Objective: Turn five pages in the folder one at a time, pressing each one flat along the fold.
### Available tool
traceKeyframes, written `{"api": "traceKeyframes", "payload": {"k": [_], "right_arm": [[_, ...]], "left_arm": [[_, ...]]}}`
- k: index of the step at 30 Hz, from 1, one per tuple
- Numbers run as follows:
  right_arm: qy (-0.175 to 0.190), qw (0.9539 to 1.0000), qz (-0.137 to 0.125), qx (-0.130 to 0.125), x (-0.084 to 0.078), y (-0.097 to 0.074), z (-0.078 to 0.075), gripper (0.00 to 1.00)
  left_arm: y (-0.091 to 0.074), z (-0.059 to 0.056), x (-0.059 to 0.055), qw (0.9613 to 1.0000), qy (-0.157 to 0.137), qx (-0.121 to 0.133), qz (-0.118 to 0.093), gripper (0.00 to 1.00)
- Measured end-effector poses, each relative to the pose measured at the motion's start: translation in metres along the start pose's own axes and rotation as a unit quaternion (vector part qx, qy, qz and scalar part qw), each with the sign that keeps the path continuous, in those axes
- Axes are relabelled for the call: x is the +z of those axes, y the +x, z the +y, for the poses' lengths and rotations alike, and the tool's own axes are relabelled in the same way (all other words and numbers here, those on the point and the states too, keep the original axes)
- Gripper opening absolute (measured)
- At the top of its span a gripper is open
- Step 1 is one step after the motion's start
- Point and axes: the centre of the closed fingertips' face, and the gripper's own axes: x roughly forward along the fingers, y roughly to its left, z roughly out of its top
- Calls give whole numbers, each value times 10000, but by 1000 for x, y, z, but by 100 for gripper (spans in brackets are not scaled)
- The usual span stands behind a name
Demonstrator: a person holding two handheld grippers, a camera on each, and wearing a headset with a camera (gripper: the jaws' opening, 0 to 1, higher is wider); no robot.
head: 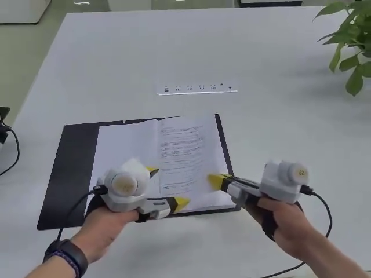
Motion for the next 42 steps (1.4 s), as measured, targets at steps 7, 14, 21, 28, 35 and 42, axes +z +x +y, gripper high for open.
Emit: {"api": "traceKeyframes", "payload": {"k": [7,14,21,28,35,42], "right_arm": [[-137,9996,-1,257,9,17,21,0],[-228,9988,134,406,6,33,36,0],[-284,9979,202,544,5,54,55,0],[-366,9960,322,743,-2,76,77,0],[-418,9944,455,856,-8,94,93,0],[-400,9936,527,911,-11,113,105,0]], "left_arm": [[-24,21,-4,9997,-76,243,-65,68],[-45,35,-2,9987,-131,450,-201,69],[-69,51,-8,9964,-391,680,-307,66],[-95,63,-16,9935,-530,910,-420,67],[-115,71,-31,9905,-707,1106,-403,68],[-135,79,-46,9875,-850,1265,-414,69]]}}
